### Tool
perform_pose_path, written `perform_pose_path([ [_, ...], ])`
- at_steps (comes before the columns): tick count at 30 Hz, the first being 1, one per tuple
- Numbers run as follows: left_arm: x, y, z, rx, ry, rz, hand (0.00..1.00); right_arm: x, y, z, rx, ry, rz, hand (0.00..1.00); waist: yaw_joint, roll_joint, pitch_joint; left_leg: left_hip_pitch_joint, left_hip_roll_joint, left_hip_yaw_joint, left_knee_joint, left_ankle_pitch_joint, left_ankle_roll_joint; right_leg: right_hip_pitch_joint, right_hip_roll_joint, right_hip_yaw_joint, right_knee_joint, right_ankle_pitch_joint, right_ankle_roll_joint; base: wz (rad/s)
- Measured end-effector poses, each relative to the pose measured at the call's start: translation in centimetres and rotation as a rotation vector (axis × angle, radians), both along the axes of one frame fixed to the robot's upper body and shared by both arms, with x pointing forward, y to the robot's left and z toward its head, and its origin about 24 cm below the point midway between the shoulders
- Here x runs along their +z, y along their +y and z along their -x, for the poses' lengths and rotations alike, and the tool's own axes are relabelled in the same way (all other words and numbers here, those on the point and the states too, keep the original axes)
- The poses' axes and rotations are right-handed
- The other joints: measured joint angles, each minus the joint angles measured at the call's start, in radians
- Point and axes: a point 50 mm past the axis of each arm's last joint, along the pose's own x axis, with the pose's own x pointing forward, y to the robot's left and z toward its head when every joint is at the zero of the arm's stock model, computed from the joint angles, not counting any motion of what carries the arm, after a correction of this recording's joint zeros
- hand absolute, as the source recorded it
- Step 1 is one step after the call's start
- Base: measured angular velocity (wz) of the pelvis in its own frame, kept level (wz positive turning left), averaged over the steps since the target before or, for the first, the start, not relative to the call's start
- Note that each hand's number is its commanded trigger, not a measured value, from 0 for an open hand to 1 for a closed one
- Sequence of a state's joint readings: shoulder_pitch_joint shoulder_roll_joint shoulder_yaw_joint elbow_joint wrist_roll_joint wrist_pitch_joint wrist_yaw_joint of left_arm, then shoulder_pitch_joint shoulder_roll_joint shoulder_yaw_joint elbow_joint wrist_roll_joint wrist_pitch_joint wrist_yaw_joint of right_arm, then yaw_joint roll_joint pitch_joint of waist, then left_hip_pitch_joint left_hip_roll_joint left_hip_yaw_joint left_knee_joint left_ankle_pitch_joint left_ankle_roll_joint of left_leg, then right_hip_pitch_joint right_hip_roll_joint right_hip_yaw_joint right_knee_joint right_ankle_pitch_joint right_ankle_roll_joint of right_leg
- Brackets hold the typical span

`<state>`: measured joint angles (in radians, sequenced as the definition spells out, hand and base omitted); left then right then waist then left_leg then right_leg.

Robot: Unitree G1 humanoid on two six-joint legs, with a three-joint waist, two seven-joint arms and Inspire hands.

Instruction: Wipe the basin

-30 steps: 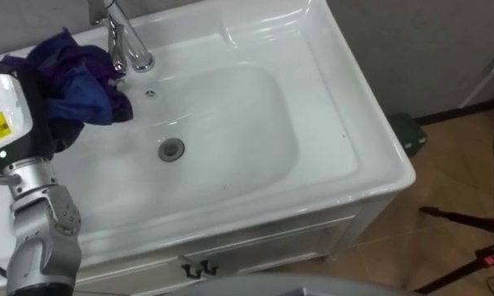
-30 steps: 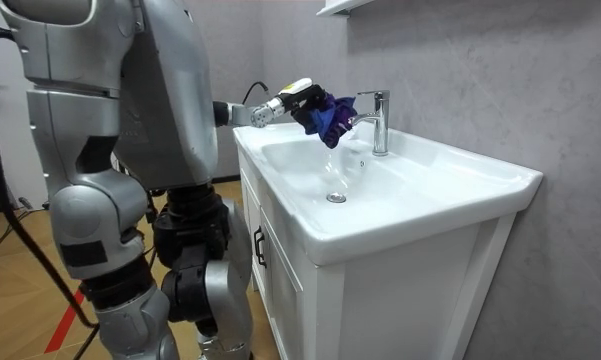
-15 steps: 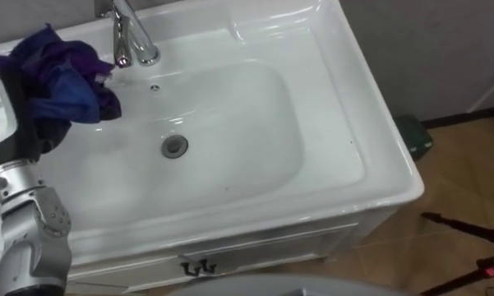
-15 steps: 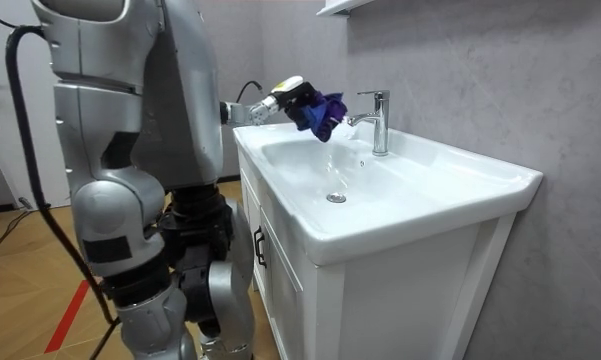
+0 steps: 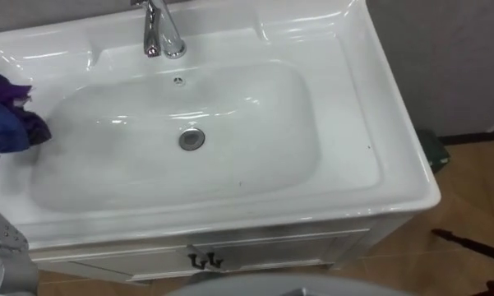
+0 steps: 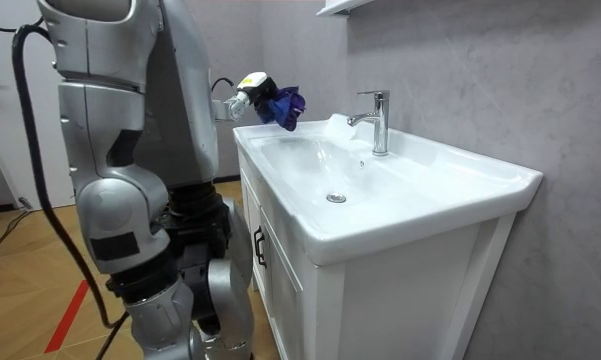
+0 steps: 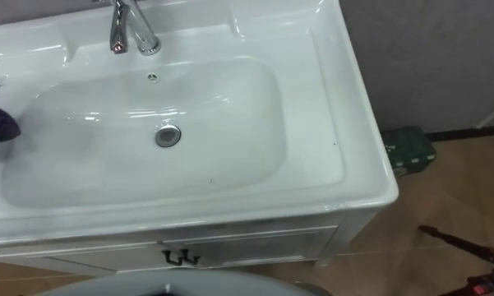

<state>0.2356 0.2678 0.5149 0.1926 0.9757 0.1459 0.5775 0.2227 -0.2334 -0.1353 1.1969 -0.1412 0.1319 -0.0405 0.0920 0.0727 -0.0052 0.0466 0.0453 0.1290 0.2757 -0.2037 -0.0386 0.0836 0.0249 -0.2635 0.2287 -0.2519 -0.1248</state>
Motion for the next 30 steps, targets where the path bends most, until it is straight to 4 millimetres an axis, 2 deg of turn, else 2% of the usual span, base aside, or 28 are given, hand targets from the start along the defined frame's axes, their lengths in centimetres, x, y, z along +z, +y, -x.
perform_pose_path([
  [6, 0.0, 0.1, 0.1, 0.006, -0.001, -0.001, 1.0, 0.0, -0.1, 0.1, -0.017, -0.005, 0.001, 0.0, 0.001, 0.007, -0.0002, -0.001, -0.004, 0.0, 0.001, 0.0, 0.001, -0.003, -0.006, -0.001, 0.013, -0.006, 0.004, 0.0],
  [18, -0.2, 0.2, 0.7, 0.015, 0.018, -0.002, 1.0, 0.1, -0.2, 0.1, -0.018, -0.013, 0.005, 0.0, 0.003, -0.004, -0.0058, 0.0, -0.004, 0.0, 0.001, -0.001, 0.001, -0.002, -0.006, 0.0, 0.014, -0.006, 0.004, 0.0],
  [20, -0.3, 0.2, 0.8, 0.022, 0.023, -0.002, 1.0, 0.2, -0.2, 0.0, -0.013, -0.021, 0.006, 0.0, 0.003, -0.007, -0.0048, 0.001, -0.004, 0.0, 0.001, -0.001, 0.001, -0.002, -0.006, 0.001, 0.015, -0.006, 0.004, 0.0],
  [30, -2.1, 0.9, 2.4, 0.1, 0.118, 0.032, 1.0, 0.3, -0.4, 0.0, -0.013, -0.012, -0.019, 0.0, 0.012, -0.011, -0.0046, 0.002, -0.004, -0.001, 0.001, -0.002, 0.002, -0.001, -0.006, 0.001, 0.015, -0.006, 0.004, 0.0],
])
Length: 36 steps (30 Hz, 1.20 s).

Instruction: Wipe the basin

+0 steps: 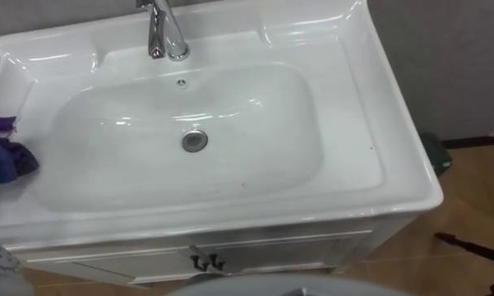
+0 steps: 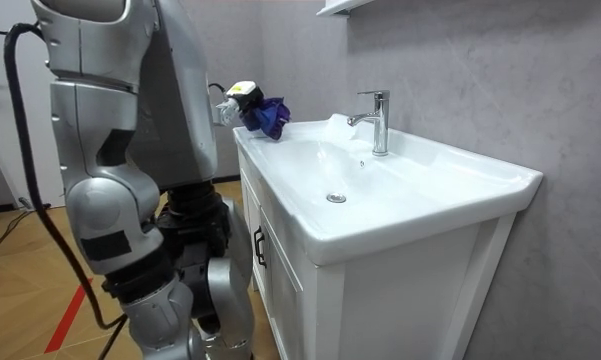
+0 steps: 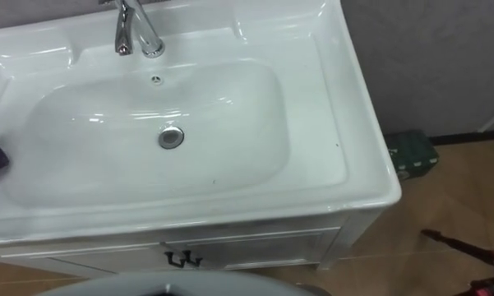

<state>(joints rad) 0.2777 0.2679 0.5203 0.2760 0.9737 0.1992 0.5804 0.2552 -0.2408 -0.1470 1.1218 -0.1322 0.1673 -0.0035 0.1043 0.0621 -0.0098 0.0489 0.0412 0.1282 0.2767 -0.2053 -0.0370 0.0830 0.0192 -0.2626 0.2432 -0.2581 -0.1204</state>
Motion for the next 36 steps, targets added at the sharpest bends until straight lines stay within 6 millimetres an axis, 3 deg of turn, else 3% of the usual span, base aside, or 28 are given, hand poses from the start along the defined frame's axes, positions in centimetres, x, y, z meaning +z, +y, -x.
perform_pose_path([
  [16, -0.6, 0.5, 0.7, 0.076, 0.057, 0.023, 0.99, 0.0, 0.0, 0.3, -0.014, 0.028, -0.006, 0.0, 0.01, -0.003, 0.0009, -0.055, 0.007, -0.006, 0.069, -0.025, 0.01, -0.022, 0.0, -0.015, 0.011, -0.001, 0.003, 0.02],
  [18, -0.7, 0.5, 0.8, 0.082, 0.063, 0.025, 0.46, 0.0, 0.0, 0.3, -0.014, 0.029, -0.005, 0.0, 0.012, -0.002, 0.0007, -0.059, 0.007, -0.01, 0.068, -0.027, 0.009, -0.028, 0.0, -0.014, 0.015, -0.002, 0.003, -0.02],
  [19, -0.7, 0.5, 0.8, 0.082, 0.065, 0.028, 0.02, 0.0, 0.0, 0.3, -0.015, 0.028, -0.006, 0.0, 0.012, -0.002, 0.0004, -0.059, 0.006, -0.015, 0.067, -0.027, 0.009, -0.028, -0.001, -0.014, 0.015, -0.002, 0.003, 0.0],
  [36, 0.3, 0.0, -0.2, 0.038, 0.026, 0.036, 0.0, 0.1, 0.0, 0.1, -0.013, 0.0, -0.005, 0.0, 0.003, -0.003, 0.0026, -0.042, 0.003, -0.02, 0.047, -0.029, 0.009, -0.026, -0.002, -0.014, 0.015, -0.002, 0.007, 0.0],
])
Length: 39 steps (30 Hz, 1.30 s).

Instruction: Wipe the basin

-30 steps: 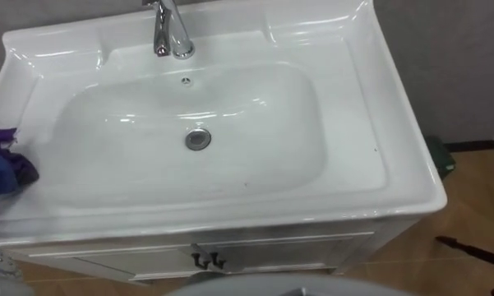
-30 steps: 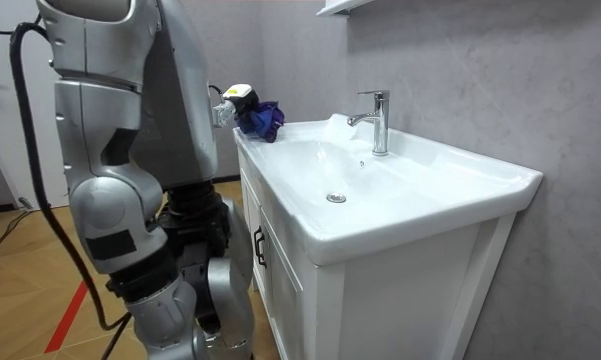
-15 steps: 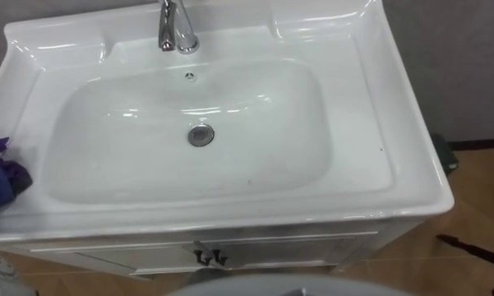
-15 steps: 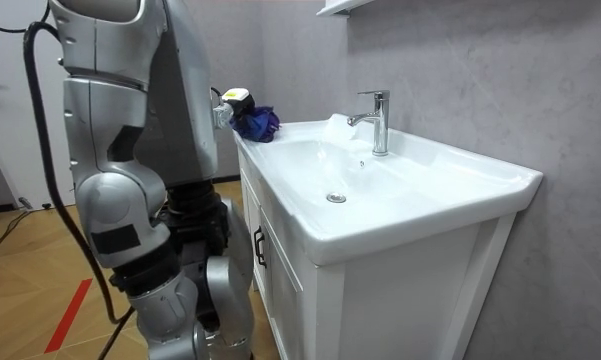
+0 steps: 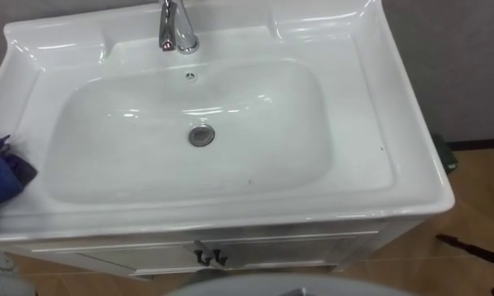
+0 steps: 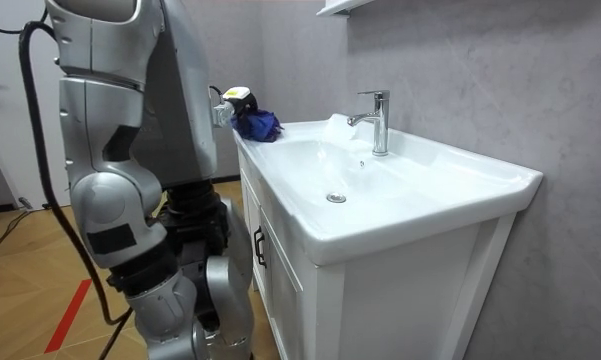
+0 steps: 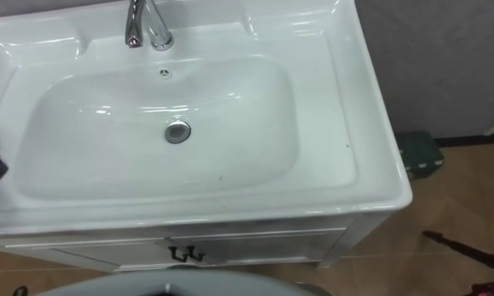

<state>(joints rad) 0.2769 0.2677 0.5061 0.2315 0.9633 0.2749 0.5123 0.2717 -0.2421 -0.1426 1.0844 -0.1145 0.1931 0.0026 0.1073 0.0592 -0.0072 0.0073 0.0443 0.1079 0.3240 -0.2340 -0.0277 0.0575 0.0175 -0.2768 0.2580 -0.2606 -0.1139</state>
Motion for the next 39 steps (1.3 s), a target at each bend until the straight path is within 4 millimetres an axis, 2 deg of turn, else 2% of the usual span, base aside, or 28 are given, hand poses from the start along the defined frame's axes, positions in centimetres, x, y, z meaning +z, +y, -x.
perform_pose_path([
  [3, 0.7, -0.2, -0.5, -0.032, -0.032, -0.013, 0.0, 0.0, 0.0, -0.1, 0.004, -0.013, 0.005, 0.0, -0.002, 0.005, -0.0007, 0.004, -0.002, -0.003, -0.005, 0.0, 0.0, 0.006, -0.001, -0.003, -0.005, 0.001, 0.001, 0.02],
  [7, 1.3, -0.5, -1.0, -0.06, -0.07, -0.016, 0.0, -0.1, 0.0, -0.4, 0.006, -0.017, 0.01, 0.0, -0.021, 0.009, 0.0023, 0.008, -0.005, -0.01, -0.006, 0.0, 0.0, 0.019, -0.001, -0.017, -0.018, 0.003, 0.005, 0.09],
  [11, 2.0, -0.7, -1.3, -0.081, -0.101, -0.02, 0.0, -0.1, 0.1, -1.0, 0.015, -0.029, 0.01, 0.0, -0.022, 0.014, 0.0042, 0.016, -0.005, -0.01, -0.019, 0.0, 0.0, 0.021, -0.002, -0.017, -0.019, 0.003, 0.005, 0.01],
  [12, 2.2, -0.7, -1.5, -0.088, -0.111, -0.021, 0.0, -0.1, 0.1, -1.1, 0.016, -0.03, 0.01, 0.0, -0.022, 0.014, 0.0075, 0.02, -0.006, -0.011, -0.019, 0.0, 0.0, 0.025, -0.002, -0.017, -0.02, 0.003, 0.006, 0.0],
  [15, 3.2, -1.1, -2.0, -0.125, -0.158, -0.033, 0.0, -0.2, 0.1, -1.1, 0.018, -0.037, 0.008, 0.0, -0.022, 0.01, 0.0094, 0.021, -0.006, -0.016, -0.018, 0.0, 0.0, 0.027, -0.002, -0.017, -0.021, 0.002, 0.007, 0.0],
  [19, 4.3, -1.6, -2.6, -0.176, -0.228, -0.03, 0.0, -0.2, 0.1, -1.4, 0.025, -0.053, 0.006, 0.0, -0.023, 0.011, 0.0093, 0.021, -0.007, -0.016, -0.018, 0.0, 0.0, 0.029, -0.002, -0.018, -0.022, 0.002, 0.007, 0.0],
  [27, 5.1, -2.0, -3.7, -0.222, -0.298, -0.019, 0.0, -0.3, 0.2, -1.1, 0.027, -0.038, -0.001, 0.0, -0.028, 0.016, 0.0098, 0.019, -0.007, -0.012, -0.016, 0.0, 0.0, 0.03, -0.003, -0.026, -0.021, 0.002, 0.007, 0.02],
  [33, 5.2, -2.2, -4.0, -0.242, -0.325, 0.001, 0.0, -0.3, 0.4, -1.2, 0.034, -0.039, -0.008, 0.0, -0.046, 0.02, 0.0095, 0.019, -0.007, -0.008, -0.014, 0.0, 0.0, 0.03, -0.004, -0.025, -0.02, 0.002, 0.007, 0.0],
  [39, 5.1, -2.1, -4.2, -0.23, -0.432, 0.113, 0.0, -0.4, 0.4, -1.1, 0.014, -0.045, -0.011, 0.0, -0.047, 0.02, 0.0098, 0.016, -0.006, -0.007, -0.006, 0.0, 0.0, 0.03, -0.004, -0.025, -0.02, 0.002, 0.007, 0.0],
])
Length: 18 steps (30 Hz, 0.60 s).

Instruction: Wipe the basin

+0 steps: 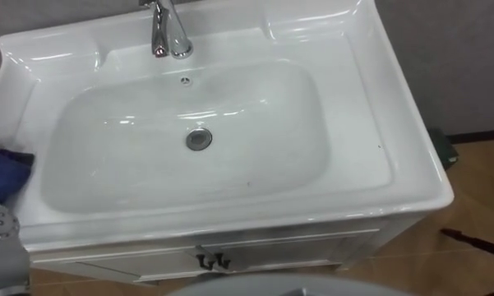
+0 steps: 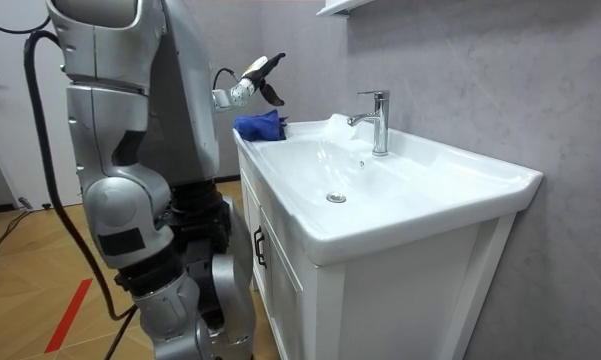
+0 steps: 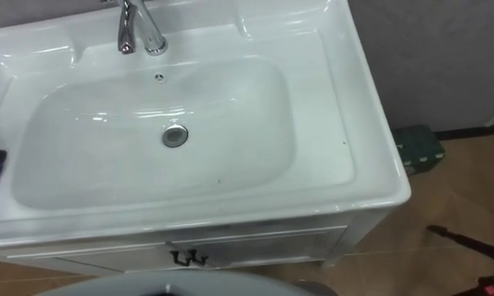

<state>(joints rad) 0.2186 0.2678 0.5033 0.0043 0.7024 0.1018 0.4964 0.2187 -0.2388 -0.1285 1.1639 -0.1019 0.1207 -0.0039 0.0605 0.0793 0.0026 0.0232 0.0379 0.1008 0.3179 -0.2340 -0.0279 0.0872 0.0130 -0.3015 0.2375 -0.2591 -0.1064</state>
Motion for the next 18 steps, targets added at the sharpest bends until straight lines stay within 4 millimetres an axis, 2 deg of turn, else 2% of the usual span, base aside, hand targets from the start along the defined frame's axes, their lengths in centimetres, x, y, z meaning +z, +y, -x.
perform_pose_path([
  [6, 0.3, -0.1, -0.5, -0.004, -0.049, 0.029, 0.0, 0.0, 0.1, 0.0, -0.013, -0.004, -0.002, 0.0, 0.003, -0.004, 0.0, -0.013, 0.001, 0.004, 0.014, 0.0, 0.0, -0.006, -0.001, 0.0, 0.002, 0.0, 0.0, 0.0],
  [13, 1.7, 0.1, -1.2, -0.002, -0.143, -0.025, 0.0, -0.1, 0.3, 0.5, 0.004, 0.018, 0.012, 0.0, 0.029, -0.005, -0.0068, -0.012, 0.0, 0.006, 0.008, 0.0, 0.0, -0.008, -0.002, 0.004, 0.001, 0.0, 0.0, -0.01],
  [15, 2.4, 0.7, -0.9, 0.021, -0.165, -0.06, 0.0, -0.1, 0.2, 0.5, 0.001, 0.017, 0.025, 0.0, 0.032, -0.006, -0.0068, -0.009, 0.0, 0.006, 0.0, 0.0, 0.0, -0.011, -0.001, 0.005, 0.001, 0.0, 0.0, -0.03],
  [18, 3.1, 2.3, 0.7, 0.106, -0.193, -0.108, 0.0, 0.0, 0.1, 0.6, -0.001, 0.017, 0.033, 0.0, 0.039, -0.004, -0.0087, -0.001, -0.001, 0.009, -0.018, 0.0, 0.0, -0.016, 0.001, 0.016, 0.002, 0.0, 0.0, -0.11],
])
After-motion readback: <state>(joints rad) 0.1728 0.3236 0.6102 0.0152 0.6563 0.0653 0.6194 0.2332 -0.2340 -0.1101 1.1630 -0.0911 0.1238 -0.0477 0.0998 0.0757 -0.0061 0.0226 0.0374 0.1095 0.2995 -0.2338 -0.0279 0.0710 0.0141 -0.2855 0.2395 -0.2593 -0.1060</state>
